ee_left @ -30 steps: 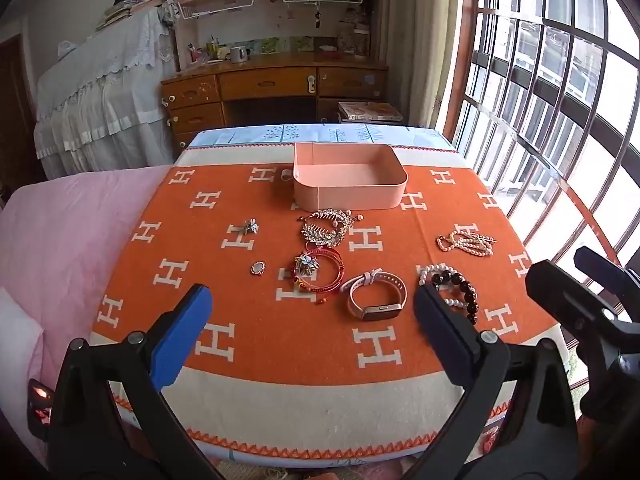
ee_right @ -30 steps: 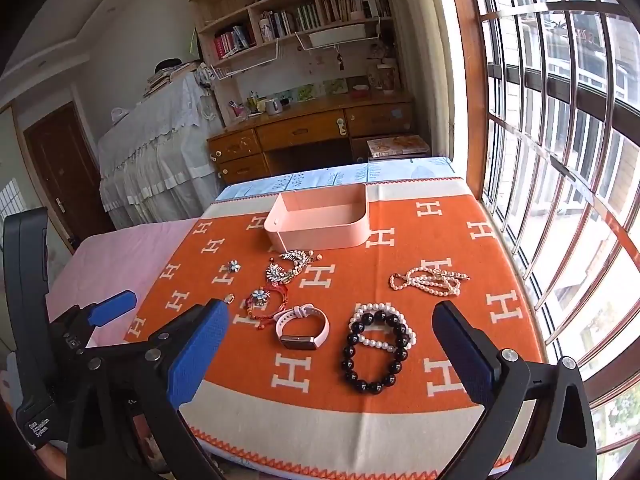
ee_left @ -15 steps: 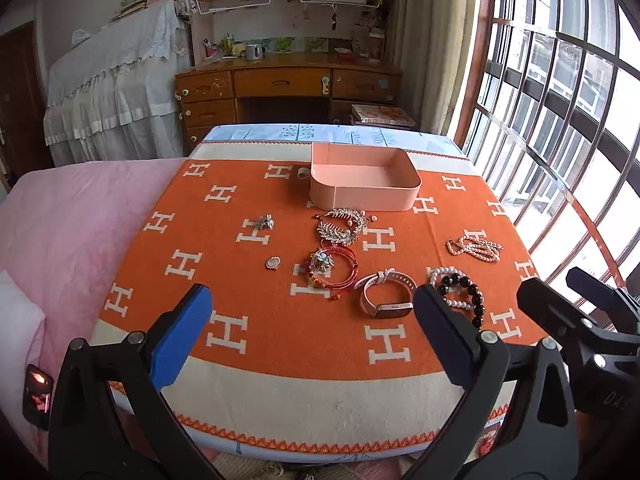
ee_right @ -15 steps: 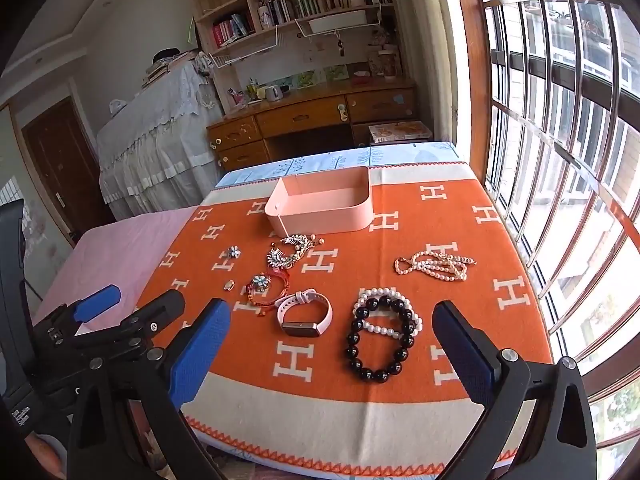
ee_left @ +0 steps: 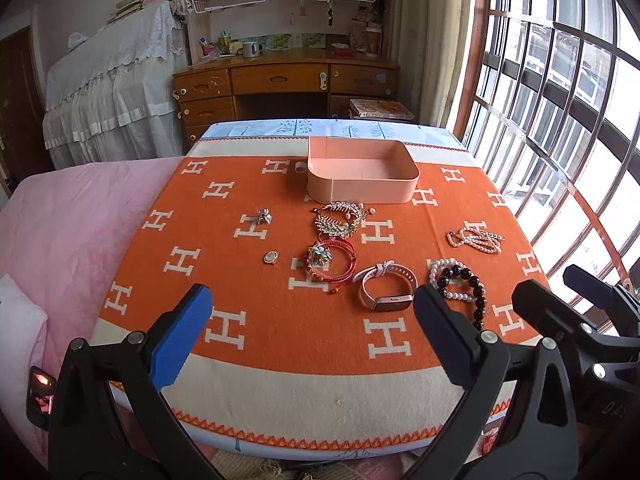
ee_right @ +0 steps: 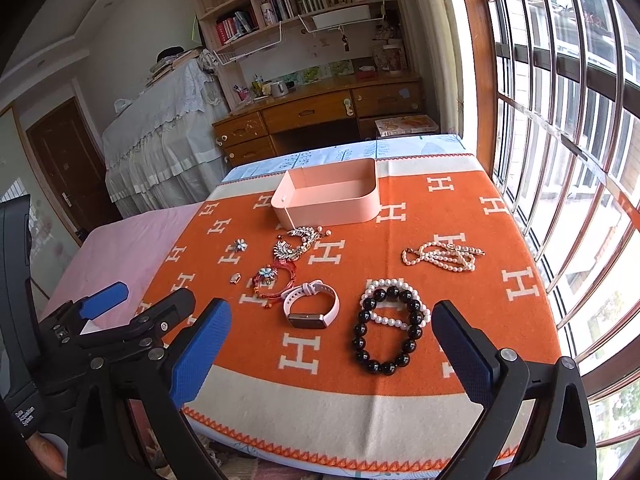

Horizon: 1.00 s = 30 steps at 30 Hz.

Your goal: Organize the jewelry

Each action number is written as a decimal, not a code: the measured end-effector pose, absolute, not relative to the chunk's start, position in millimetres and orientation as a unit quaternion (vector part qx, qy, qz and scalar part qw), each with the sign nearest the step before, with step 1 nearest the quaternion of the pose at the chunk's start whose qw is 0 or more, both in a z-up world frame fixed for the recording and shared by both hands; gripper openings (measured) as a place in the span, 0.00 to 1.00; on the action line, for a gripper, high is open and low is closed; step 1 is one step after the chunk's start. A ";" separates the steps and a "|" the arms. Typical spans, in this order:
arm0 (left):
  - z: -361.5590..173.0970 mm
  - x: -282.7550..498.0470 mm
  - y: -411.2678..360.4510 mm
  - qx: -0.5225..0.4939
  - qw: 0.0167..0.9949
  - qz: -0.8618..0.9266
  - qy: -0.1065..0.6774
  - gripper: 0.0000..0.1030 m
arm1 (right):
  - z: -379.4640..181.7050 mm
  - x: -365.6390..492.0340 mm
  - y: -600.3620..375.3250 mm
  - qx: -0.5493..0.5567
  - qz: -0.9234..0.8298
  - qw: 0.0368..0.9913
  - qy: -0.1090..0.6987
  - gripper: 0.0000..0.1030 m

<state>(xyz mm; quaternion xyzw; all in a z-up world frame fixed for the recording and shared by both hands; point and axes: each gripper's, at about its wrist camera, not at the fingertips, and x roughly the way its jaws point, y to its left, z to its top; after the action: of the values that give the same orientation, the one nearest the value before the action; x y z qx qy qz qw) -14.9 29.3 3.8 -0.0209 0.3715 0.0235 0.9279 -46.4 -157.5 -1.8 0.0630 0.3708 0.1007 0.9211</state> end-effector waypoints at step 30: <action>2.1 -15.8 27.7 -0.023 0.926 0.023 0.377 0.97 | 4.4 -48.0 -157.6 0.047 0.098 0.927 0.359 0.96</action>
<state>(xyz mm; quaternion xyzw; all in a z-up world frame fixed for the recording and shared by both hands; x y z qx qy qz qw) -15.8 27.7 2.1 -0.0227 0.3766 0.0232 0.9258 -48.0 -157.6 4.4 0.0468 0.3593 0.0985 0.9268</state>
